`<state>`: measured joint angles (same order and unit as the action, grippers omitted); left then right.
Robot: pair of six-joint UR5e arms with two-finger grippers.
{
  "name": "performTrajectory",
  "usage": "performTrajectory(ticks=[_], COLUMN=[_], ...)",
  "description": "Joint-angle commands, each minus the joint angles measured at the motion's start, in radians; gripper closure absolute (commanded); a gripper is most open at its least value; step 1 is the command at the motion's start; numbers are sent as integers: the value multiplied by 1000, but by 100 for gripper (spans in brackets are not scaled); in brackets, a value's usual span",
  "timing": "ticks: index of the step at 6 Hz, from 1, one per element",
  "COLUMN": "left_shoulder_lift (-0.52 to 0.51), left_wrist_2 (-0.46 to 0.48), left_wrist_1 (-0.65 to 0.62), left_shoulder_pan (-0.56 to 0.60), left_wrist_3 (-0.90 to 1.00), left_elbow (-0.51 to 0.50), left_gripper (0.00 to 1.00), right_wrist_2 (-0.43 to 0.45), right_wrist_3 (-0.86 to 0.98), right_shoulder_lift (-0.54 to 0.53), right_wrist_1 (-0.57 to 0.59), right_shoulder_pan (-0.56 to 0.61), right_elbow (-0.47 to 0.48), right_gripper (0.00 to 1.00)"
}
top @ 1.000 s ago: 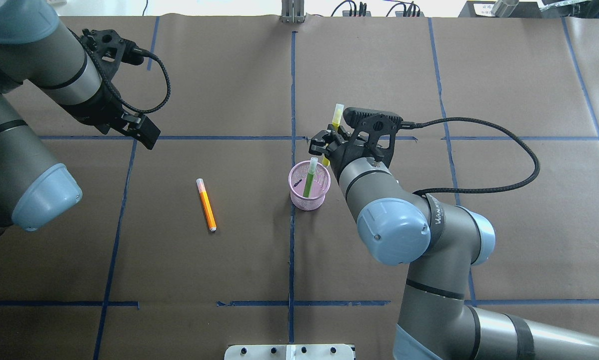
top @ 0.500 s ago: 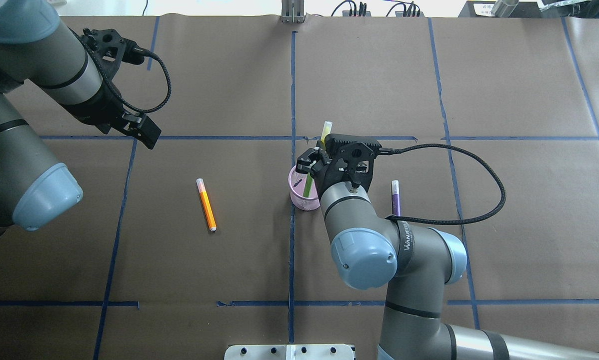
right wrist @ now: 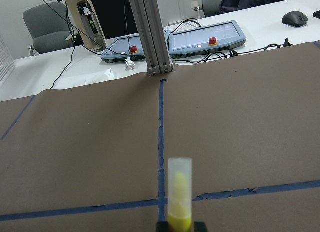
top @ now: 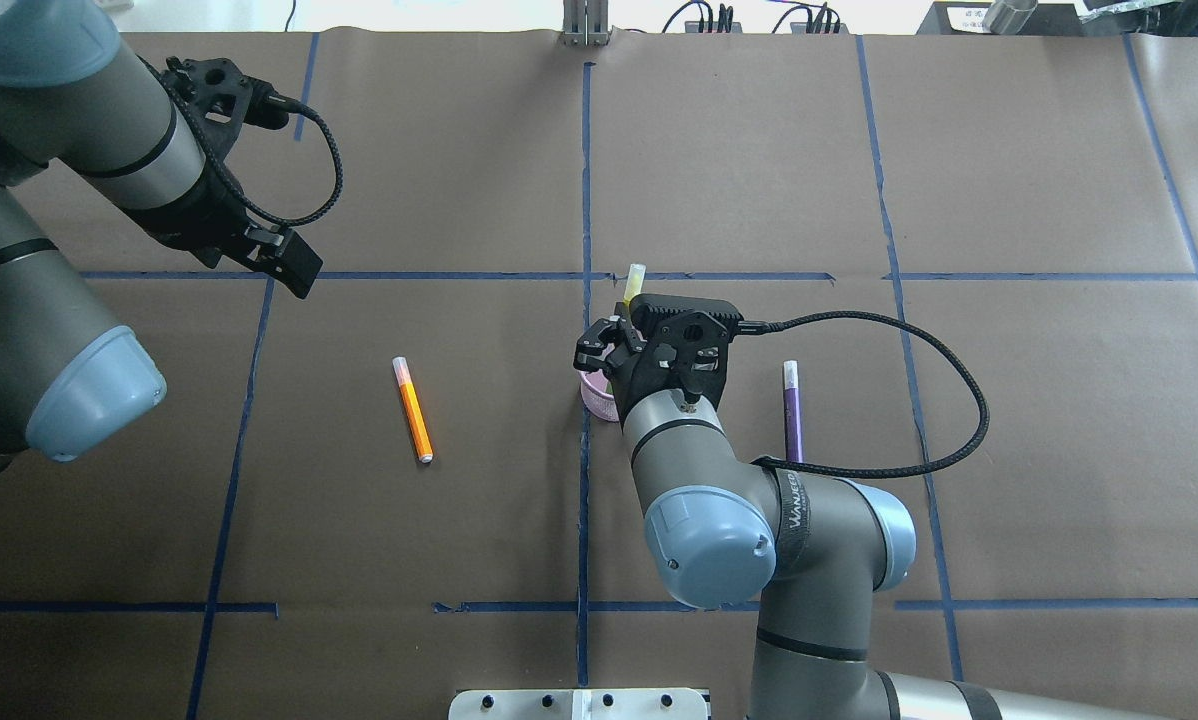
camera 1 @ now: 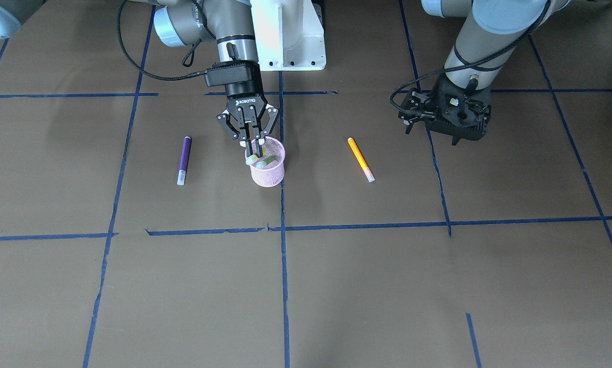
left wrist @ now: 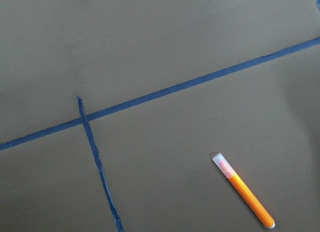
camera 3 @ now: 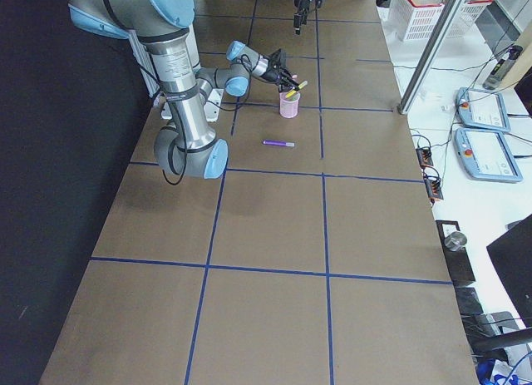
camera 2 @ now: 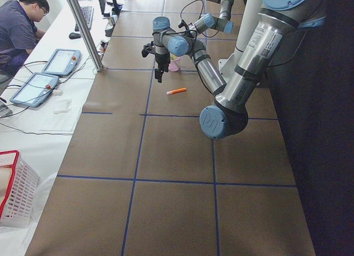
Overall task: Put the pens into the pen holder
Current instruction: 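Carry the yellow highlighter with the right gripper and drop it into the pink cup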
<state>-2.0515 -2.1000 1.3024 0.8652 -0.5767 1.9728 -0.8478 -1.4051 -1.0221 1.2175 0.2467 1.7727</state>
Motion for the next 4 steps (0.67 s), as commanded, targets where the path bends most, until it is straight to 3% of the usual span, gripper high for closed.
performTrajectory(ticks=[1,2,4], left_shoulder_lift=[-2,-4,-42], left_wrist_2=[0,0,5], left_wrist_1=[0,1,2], left_shoulder_pan=[0,-3,-44], left_wrist_3=[-2,-35,-176], left_elbow=[0,0,-38], left_gripper=[0,0,0], right_wrist_2=[-63,-144,-528], right_wrist_3=[0,0,3], right_shoulder_lift=[7,8,28], right_wrist_1=[5,10,307], right_shoulder_pan=[3,35,188], right_elbow=[2,19,141], right_gripper=[0,0,0])
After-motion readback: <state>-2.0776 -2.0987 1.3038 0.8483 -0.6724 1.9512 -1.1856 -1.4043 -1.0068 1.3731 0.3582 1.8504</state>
